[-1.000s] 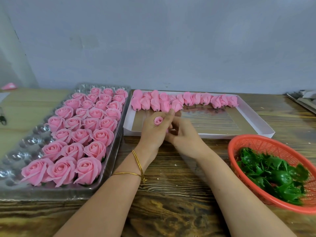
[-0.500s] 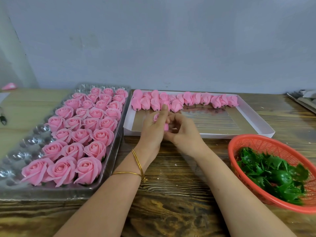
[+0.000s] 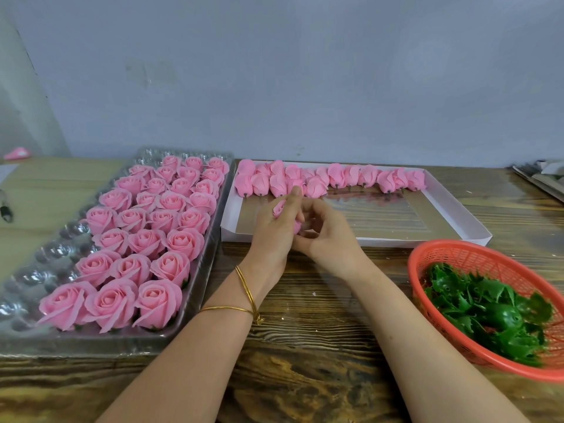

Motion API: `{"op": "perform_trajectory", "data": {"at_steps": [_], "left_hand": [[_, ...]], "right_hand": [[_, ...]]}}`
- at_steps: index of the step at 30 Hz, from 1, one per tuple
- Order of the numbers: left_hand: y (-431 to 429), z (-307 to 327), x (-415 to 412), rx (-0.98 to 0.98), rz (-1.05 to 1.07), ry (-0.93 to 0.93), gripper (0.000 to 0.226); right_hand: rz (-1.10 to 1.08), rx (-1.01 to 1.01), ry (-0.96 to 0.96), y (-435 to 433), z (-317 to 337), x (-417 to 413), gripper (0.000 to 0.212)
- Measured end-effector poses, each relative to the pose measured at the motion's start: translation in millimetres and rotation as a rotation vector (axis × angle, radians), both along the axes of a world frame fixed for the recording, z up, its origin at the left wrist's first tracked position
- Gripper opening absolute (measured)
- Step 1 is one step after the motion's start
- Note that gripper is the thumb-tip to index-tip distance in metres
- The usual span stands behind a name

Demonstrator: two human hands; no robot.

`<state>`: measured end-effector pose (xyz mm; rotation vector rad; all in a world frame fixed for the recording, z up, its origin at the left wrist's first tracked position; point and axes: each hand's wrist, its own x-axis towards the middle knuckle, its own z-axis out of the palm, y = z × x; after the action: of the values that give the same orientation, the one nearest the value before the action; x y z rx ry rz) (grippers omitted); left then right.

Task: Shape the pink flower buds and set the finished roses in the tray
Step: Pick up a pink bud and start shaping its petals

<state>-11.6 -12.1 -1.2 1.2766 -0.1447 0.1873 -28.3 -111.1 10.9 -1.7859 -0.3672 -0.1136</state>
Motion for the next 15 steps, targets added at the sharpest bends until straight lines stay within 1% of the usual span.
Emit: {"op": "perform_trajectory", "data": {"at_steps": [2,4,6,9,10,15], "left_hand": [[-1,-1,1,-0.009,-0.011,0.001,0.05],[0,0,0,-0.006,-0.024,-0.007,0.045],[2,0,-2,0.001,-0.044,-0.02,0.037],[4,-1,-2,0.031,-0.045,-0.065,0.019],[4,-1,-3,0.038,-0.046,-0.077,0.017],[5,1,-3,0.053,-0.034,-0.072,0.022]], "right_hand": [[-0.028,-0.009,-0.016,0,-2,1,0.03],[-0.028,-0.011,-0.022,-1,-2,1,0.03],[0.001,0.004,-0.018,-1,-1,1,0.031],[0.058,0.007,-0.031,0,3,-2,0.04],[0.069,0.012,-0.034,0,5,-4,0.041],[0.095,0.006,-0.025,0,10,-7,0.028]]}}
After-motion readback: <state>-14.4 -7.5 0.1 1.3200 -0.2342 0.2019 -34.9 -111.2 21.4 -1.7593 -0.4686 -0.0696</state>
